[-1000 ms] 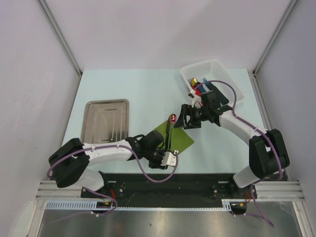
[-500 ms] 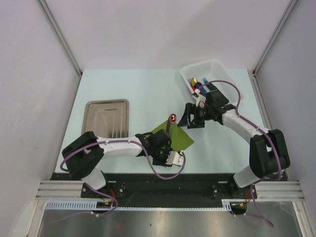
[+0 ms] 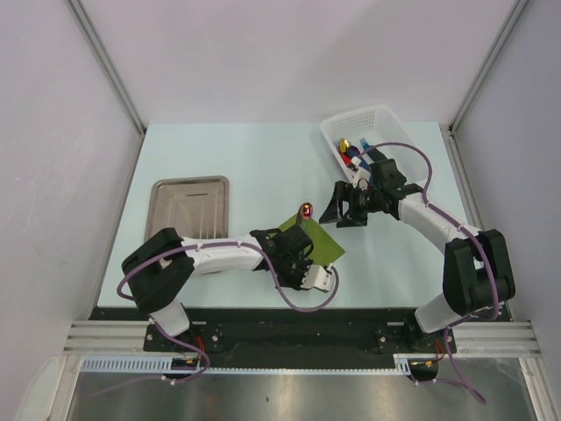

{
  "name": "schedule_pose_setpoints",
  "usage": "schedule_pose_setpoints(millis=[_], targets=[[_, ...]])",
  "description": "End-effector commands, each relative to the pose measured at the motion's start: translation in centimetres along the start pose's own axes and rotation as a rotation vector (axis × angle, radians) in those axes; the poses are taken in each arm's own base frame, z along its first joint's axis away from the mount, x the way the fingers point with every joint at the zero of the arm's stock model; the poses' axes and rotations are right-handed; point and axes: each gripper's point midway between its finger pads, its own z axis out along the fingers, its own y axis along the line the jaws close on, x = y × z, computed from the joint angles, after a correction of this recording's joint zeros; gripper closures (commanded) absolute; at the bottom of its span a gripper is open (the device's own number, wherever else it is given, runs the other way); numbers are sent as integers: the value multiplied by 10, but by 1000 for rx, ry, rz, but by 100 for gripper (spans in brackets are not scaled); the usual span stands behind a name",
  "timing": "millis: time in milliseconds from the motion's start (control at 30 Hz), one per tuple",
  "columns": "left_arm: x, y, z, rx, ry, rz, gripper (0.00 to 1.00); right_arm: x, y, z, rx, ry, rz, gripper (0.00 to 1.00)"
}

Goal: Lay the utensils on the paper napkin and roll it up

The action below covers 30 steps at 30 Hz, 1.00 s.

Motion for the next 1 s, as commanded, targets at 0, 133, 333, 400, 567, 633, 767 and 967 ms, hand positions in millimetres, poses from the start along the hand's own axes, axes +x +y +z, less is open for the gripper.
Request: schedule_pose_setpoints(millis=[0,133,333,400,567,633,767,967], targets=[[-37,-5,-11,63,-102,30,100,-11,7,-2,-26,-15,-27,18],[-41,-6,-15,83,-118,16,100,-12,7,0,-32,-13,-23,18],[-47,16,-31,64,-165,-49,100,-11,6,2,-35,-5,-21,18],[-52,27,-38,50,-185,-57,100,-10,5,3,-39,1,-15,20],[-57,43,-43,37,-204,-87,100,-2,5,8,-54,33,-15,39],[-53,50,-44,29,-203,-103,100,1,3,9,-56,46,-8,46],[-49,68,-48,-7,-210,-129,100,8,2,12,-60,69,2,59],[-39,92,-47,-51,-202,-168,100,14,1,15,-67,94,24,64]])
